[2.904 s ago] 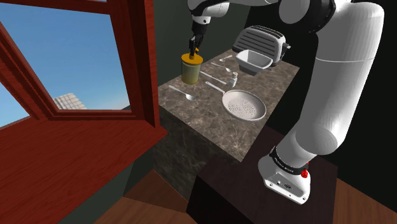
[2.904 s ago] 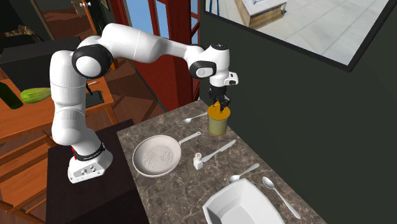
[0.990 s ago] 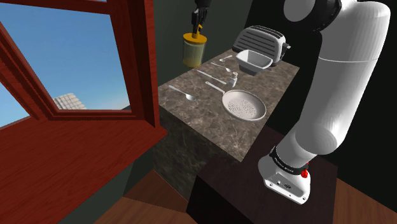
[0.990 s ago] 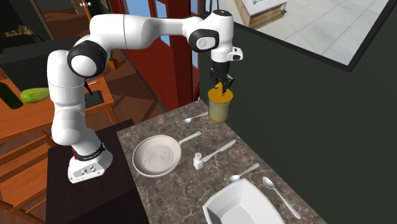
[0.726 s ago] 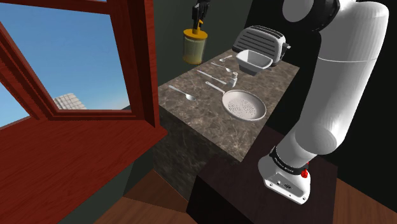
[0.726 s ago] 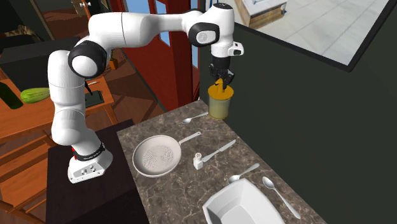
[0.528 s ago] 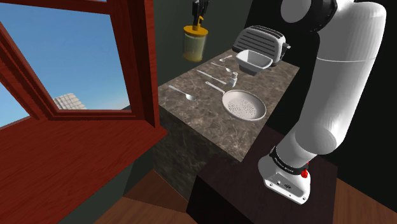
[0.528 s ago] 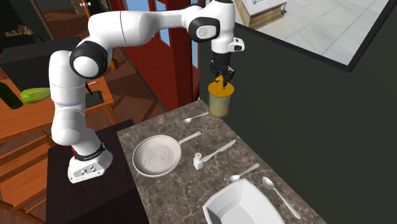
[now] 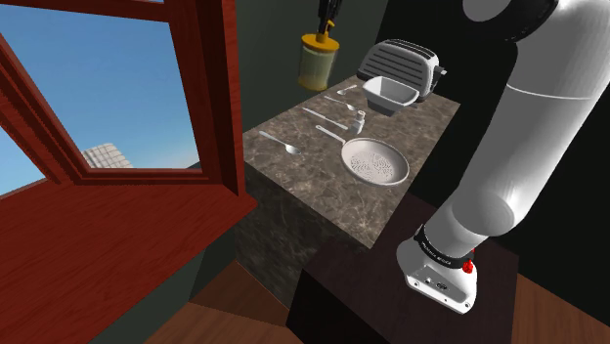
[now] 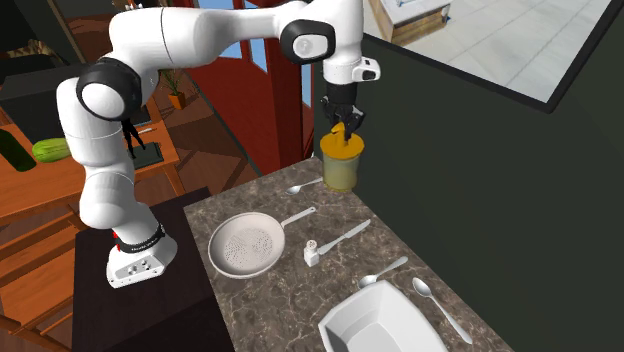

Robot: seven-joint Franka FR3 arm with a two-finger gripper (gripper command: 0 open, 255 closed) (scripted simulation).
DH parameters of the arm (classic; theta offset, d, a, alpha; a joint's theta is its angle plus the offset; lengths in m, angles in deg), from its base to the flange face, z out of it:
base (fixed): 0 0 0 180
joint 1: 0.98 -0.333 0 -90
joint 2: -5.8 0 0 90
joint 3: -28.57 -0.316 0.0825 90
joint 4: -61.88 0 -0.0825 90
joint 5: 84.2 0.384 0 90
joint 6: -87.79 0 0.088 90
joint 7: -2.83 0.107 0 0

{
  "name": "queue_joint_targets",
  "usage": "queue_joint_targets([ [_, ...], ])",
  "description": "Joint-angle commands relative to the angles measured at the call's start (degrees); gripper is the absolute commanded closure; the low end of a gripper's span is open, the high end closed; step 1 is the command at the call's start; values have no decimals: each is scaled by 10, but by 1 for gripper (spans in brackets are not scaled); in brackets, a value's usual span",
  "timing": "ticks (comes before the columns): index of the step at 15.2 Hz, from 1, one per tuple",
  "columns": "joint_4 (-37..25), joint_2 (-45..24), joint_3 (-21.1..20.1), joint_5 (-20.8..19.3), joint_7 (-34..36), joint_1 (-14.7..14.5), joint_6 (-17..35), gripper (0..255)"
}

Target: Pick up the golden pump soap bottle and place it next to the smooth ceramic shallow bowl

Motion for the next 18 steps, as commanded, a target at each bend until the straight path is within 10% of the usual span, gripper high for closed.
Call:
queue_joint_targets([
  [1, 30, 29, 7, -4, -18, 8, 1, 255],
  [18, 140, 174, 94, -33, -195, 99, -41, 255],
])
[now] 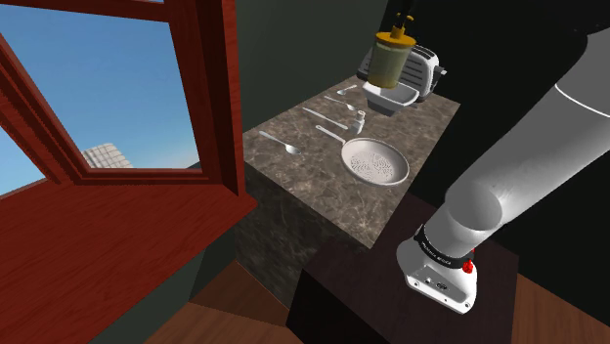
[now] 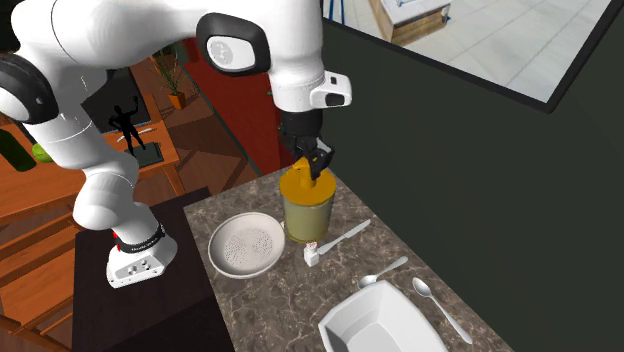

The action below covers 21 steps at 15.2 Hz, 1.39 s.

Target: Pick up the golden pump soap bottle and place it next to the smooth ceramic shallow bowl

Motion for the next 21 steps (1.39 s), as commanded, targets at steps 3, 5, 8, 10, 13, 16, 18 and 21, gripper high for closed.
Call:
queue_joint_targets([
  [3, 0, 14, 26, -4, -50, 24, -16, 255],
  [5, -7, 16, 41, -5, -76, 36, -26, 255],
  [8, -22, 14, 63, -3, -117, 55, -43, 255],
  [10, -37, 9, 80, 0, -145, 68, -55, 255],
  [13, -65, -6, 105, 8, -191, 90, -74, 255],
  [16, -101, -29, 132, 22, -239, 115, -96, 255],
  [18, -130, -49, 151, 36, -274, 134, -113, 255],
  [21, -121, -52, 158, 38, -291, 143, -103, 255],
])
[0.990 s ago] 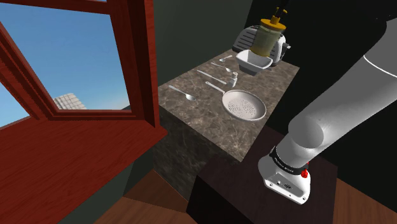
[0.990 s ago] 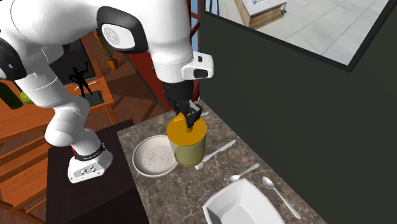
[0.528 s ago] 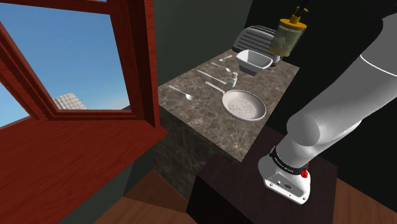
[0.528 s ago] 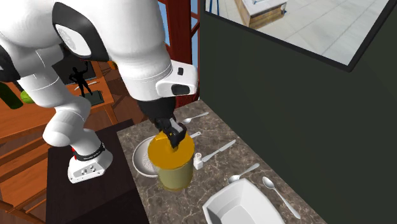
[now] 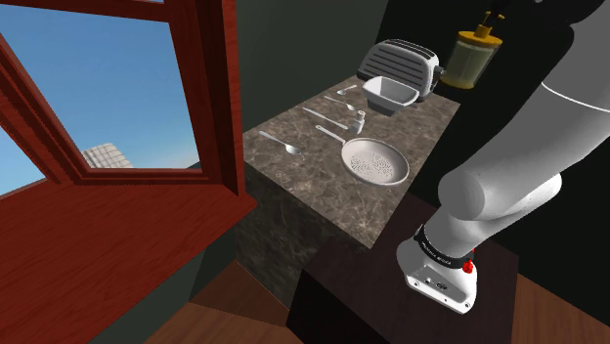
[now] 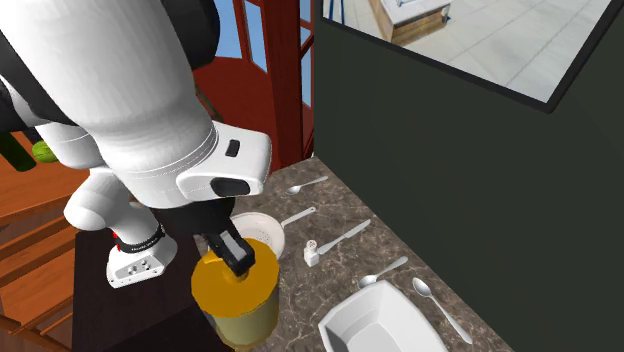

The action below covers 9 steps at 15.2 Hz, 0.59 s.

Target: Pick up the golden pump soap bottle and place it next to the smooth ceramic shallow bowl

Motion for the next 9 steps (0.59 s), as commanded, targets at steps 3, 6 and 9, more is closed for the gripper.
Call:
queue_joint_targets([
  [3, 40, 12, -2, -8, -1, -3, 31, 255],
  [6, 76, 24, -5, -16, 2, -7, 58, 255],
  [9, 110, 34, -7, -22, 4, -9, 84, 255],
])
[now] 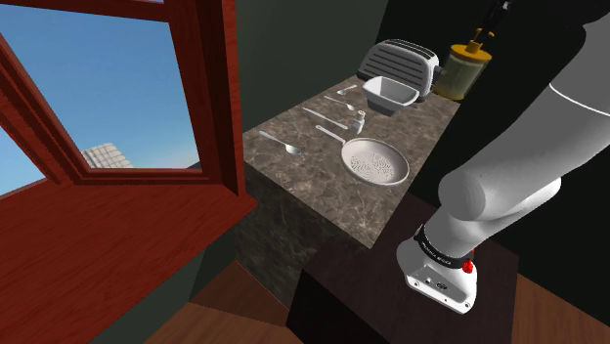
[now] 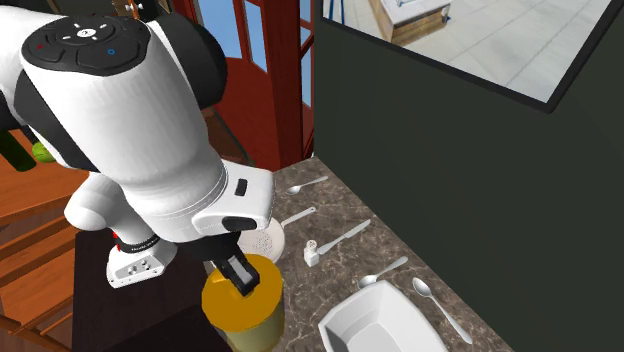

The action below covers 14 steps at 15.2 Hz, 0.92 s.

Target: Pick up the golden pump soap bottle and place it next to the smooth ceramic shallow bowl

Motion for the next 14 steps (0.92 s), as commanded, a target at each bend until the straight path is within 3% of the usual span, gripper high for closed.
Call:
queue_joint_targets([
  [1, 21, 7, -2, -4, 2, -2, 17, 255],
  [14, 141, 27, -6, -16, 3, -4, 121, 255],
])
